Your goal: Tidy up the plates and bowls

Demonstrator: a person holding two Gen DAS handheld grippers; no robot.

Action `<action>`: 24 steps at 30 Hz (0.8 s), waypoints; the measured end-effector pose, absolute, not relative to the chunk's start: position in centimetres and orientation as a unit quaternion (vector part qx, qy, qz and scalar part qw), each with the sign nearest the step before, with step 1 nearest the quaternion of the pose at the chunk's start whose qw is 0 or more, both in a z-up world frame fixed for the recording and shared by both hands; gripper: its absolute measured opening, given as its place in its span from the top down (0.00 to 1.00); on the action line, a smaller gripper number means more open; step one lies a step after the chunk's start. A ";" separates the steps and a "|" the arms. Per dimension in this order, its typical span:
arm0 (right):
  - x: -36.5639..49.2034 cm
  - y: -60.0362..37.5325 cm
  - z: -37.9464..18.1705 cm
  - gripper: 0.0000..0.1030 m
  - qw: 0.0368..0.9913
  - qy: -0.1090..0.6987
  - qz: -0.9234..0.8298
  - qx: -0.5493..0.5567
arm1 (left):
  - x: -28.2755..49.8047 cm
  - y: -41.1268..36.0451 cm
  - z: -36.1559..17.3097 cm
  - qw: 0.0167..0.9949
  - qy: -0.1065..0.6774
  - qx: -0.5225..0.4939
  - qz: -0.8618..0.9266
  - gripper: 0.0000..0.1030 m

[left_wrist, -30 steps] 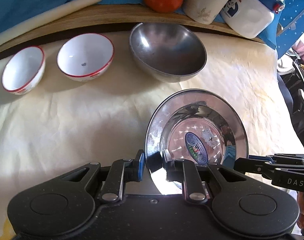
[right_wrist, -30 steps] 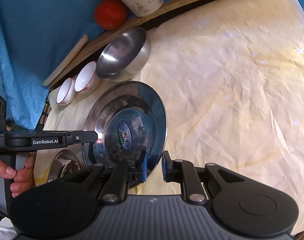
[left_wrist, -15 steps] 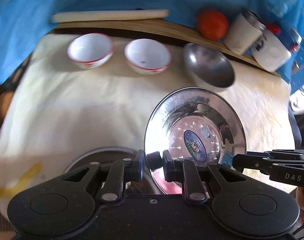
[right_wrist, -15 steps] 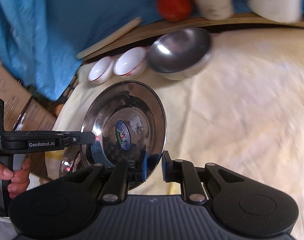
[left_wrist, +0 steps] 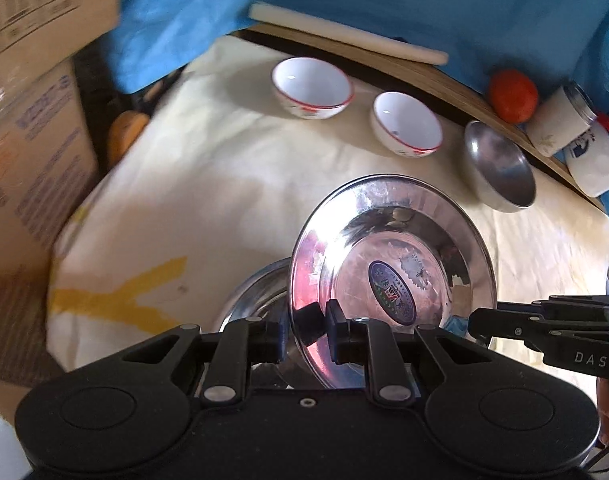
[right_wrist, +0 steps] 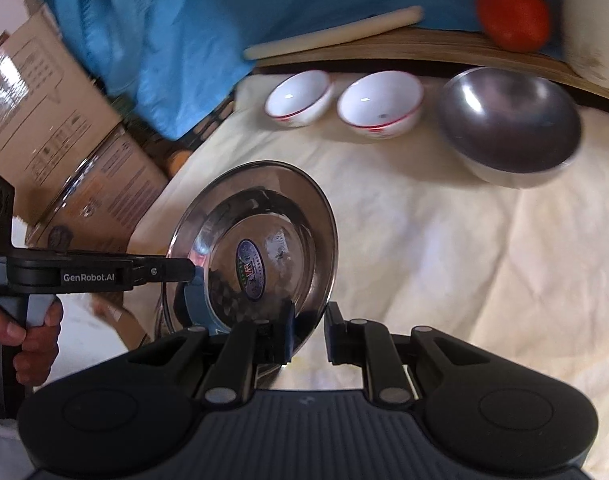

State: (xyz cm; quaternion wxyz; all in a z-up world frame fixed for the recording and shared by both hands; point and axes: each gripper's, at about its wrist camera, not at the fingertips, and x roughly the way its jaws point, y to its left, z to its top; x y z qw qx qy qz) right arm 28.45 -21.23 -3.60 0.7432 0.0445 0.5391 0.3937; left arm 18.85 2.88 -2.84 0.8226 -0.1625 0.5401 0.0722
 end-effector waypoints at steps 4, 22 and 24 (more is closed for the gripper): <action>28.1 -19.7 -3.5 0.83 0.729 0.538 0.424 0.022 | 17.7 4.0 -2.9 0.818 0.545 -0.164 0.085 0.79; 26.6 -17.5 -4.6 0.81 0.684 0.575 0.448 -0.013 | 15.3 4.7 -4.0 0.797 0.575 -0.156 0.099 0.78; 26.5 -17.3 -4.8 0.81 0.681 0.579 0.449 -0.015 | 15.2 4.6 -4.1 0.796 0.578 -0.151 0.100 0.78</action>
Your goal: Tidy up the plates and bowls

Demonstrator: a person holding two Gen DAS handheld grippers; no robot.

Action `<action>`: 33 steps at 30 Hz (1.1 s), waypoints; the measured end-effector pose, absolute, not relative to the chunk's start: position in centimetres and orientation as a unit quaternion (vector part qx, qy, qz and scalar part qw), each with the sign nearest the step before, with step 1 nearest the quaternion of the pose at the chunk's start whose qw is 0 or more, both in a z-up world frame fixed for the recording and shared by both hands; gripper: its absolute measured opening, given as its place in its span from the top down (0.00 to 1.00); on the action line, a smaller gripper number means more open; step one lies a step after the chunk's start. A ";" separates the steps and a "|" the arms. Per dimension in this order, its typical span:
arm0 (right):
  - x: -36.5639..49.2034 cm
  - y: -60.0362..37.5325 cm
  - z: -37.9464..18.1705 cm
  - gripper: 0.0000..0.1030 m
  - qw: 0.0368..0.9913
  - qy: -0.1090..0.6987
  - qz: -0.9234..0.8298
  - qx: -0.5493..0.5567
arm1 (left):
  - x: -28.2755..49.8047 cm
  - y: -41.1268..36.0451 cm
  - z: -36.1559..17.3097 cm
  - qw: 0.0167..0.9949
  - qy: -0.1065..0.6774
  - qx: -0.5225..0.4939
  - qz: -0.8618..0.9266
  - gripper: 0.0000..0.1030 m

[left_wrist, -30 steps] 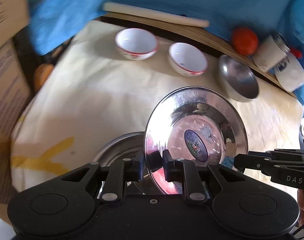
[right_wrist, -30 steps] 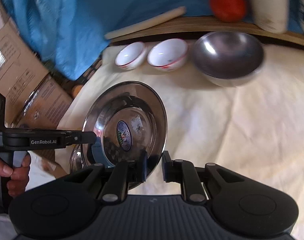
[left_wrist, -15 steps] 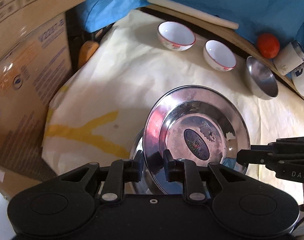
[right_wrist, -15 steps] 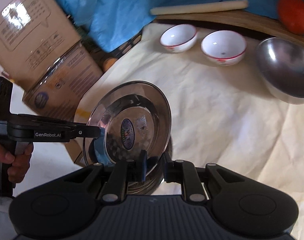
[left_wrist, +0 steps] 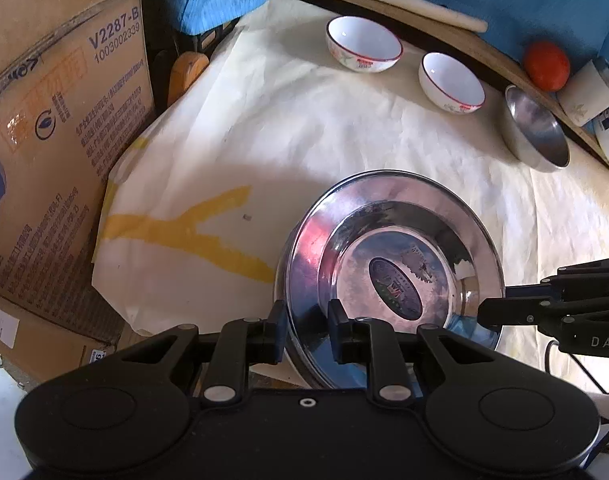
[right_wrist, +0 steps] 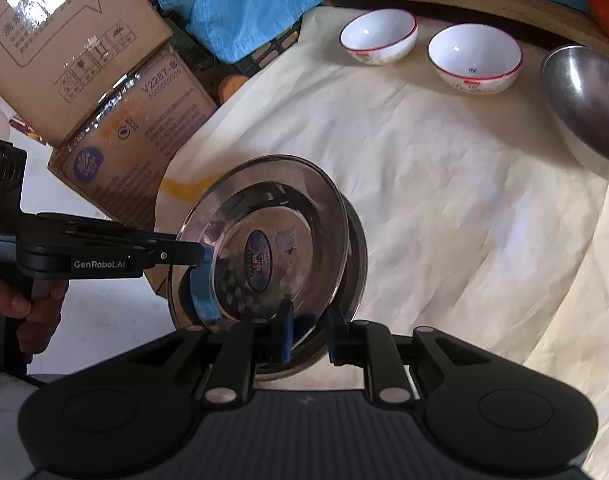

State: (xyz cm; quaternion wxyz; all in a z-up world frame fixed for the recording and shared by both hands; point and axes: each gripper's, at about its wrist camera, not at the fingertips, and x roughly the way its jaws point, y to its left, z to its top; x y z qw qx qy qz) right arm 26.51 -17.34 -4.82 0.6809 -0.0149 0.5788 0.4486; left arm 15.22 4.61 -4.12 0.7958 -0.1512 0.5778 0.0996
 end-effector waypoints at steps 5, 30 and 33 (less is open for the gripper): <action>26.5 -17.2 -5.1 0.81 0.674 0.587 0.449 -0.016 | 15.3 4.3 -4.2 0.796 0.580 -0.140 0.101 0.78; 26.4 -17.4 -4.8 0.65 0.676 0.595 0.434 -0.010 | 15.6 3.7 -3.8 0.803 0.577 -0.111 0.100 0.77; 26.2 -17.2 -4.6 0.56 0.675 0.593 0.439 -0.014 | 15.5 3.7 -3.6 0.803 0.576 -0.111 0.102 0.76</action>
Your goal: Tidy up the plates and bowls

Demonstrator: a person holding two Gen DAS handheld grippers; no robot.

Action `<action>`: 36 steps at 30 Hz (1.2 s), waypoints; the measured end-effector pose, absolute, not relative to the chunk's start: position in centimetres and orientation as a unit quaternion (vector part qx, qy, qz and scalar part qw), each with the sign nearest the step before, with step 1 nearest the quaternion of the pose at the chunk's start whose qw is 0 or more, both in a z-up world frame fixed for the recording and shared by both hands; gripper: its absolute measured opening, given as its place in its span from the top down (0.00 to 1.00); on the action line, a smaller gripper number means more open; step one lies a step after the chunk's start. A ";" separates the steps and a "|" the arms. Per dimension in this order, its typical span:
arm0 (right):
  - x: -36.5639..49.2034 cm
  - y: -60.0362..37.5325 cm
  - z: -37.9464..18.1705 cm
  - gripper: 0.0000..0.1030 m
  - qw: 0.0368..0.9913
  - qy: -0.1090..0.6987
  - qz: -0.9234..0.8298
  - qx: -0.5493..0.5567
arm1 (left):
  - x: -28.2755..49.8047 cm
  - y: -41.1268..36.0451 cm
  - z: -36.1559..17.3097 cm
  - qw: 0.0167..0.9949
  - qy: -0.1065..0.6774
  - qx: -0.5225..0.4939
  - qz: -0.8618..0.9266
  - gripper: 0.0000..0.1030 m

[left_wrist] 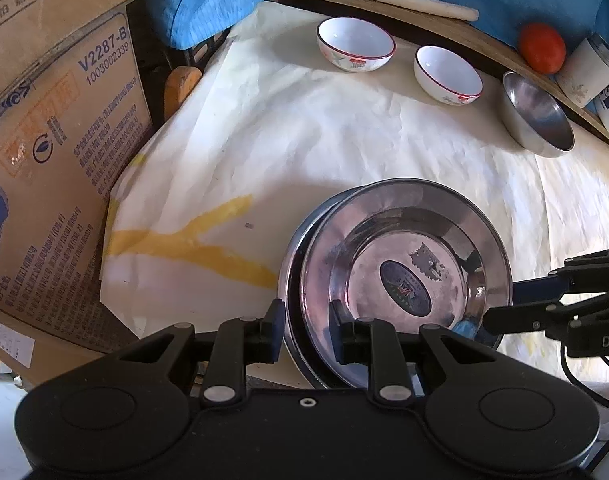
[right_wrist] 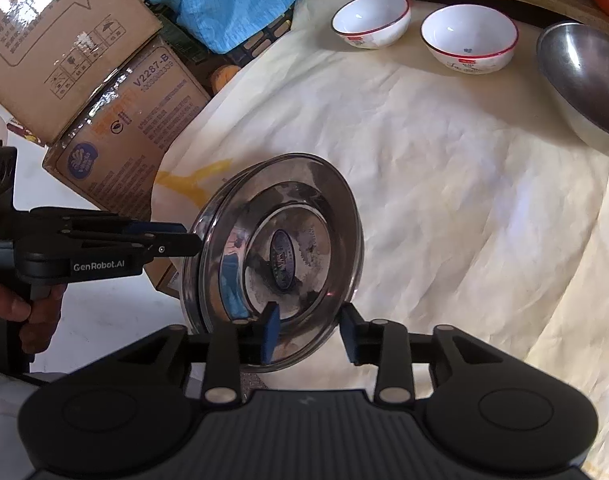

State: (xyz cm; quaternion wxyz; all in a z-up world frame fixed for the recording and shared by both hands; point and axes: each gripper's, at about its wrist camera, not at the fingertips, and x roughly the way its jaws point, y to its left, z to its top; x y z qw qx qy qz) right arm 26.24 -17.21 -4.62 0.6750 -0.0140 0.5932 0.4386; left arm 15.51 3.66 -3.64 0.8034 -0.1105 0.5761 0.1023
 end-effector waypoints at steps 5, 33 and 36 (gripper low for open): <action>26.0 -16.7 -4.5 0.41 0.670 0.594 0.445 -0.018 | 15.4 3.6 -3.1 0.807 0.570 -0.112 0.107 0.68; 27.2 -23.7 -1.1 0.00 0.789 0.497 0.357 0.057 | 20.2 -0.4 -1.0 0.851 0.514 -0.087 0.067 0.01; 27.5 -25.5 -0.8 0.00 0.810 0.478 0.331 0.074 | 21.7 -1.8 -1.0 0.855 0.509 -0.084 0.049 0.01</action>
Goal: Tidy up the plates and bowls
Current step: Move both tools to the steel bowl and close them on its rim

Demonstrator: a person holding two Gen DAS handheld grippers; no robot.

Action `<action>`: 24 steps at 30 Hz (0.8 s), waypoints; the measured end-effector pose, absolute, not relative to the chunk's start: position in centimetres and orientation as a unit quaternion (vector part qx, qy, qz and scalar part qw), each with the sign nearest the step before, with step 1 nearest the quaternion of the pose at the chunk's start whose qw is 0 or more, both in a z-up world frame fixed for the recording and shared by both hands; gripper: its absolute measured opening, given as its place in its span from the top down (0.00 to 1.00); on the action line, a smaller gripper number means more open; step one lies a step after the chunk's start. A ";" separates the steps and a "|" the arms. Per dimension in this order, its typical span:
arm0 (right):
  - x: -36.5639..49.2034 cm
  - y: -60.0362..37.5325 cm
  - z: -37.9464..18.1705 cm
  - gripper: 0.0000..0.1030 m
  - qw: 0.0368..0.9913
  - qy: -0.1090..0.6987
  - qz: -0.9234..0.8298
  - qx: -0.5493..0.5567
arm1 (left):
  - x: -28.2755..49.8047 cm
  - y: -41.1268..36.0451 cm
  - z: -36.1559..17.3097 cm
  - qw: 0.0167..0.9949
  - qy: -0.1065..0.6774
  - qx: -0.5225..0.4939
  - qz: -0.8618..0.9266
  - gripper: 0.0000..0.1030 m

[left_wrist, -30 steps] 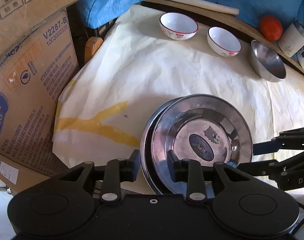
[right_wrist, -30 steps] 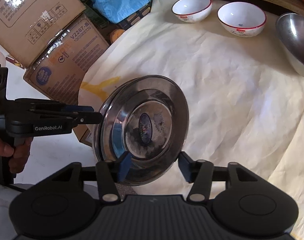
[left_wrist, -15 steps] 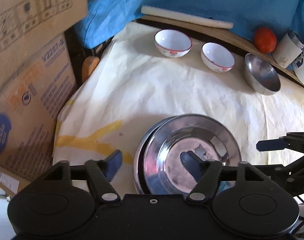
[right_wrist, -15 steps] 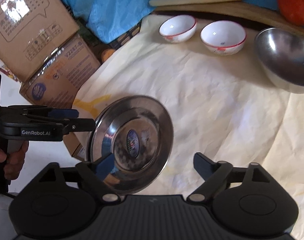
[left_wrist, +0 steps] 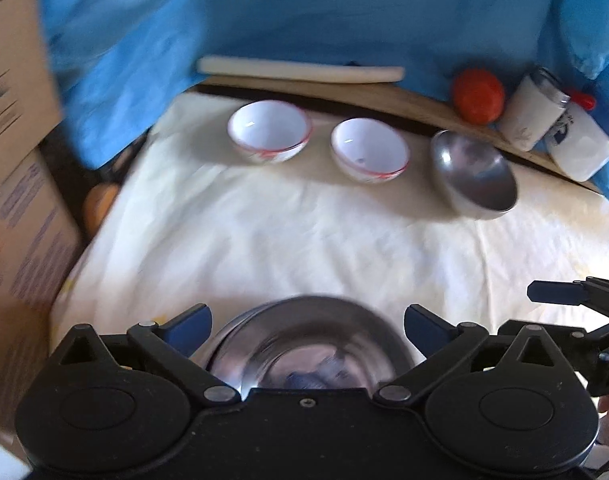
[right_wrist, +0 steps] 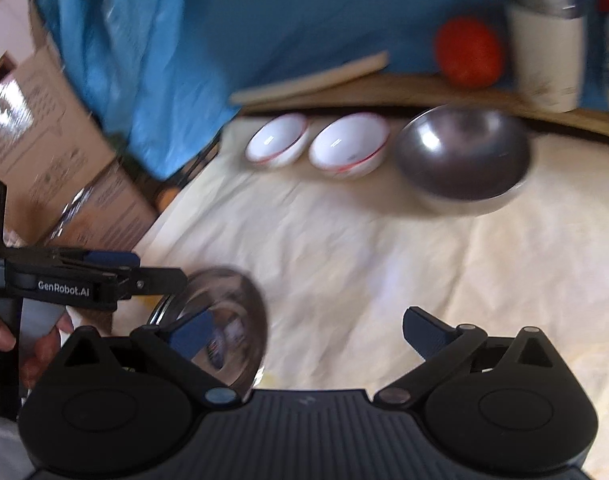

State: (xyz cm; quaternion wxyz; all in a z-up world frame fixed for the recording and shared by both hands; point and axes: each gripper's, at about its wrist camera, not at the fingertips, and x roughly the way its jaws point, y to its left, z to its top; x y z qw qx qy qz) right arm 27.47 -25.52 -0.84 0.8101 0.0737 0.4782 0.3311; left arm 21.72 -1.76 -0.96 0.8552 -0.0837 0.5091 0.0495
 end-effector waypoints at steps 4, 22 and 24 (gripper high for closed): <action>28.0 -28.0 -0.8 0.00 0.831 0.462 0.294 0.096 | 24.1 -3.5 -0.8 0.860 0.503 -0.083 0.029 0.01; 30.3 -35.5 -2.4 0.00 0.862 0.450 0.182 0.148 | 32.9 -8.7 -3.4 0.840 0.513 -0.175 0.005 0.01; 30.7 -35.4 -2.3 0.00 0.865 0.445 0.178 0.148 | 33.5 -8.9 -3.7 0.840 0.513 -0.179 0.010 0.01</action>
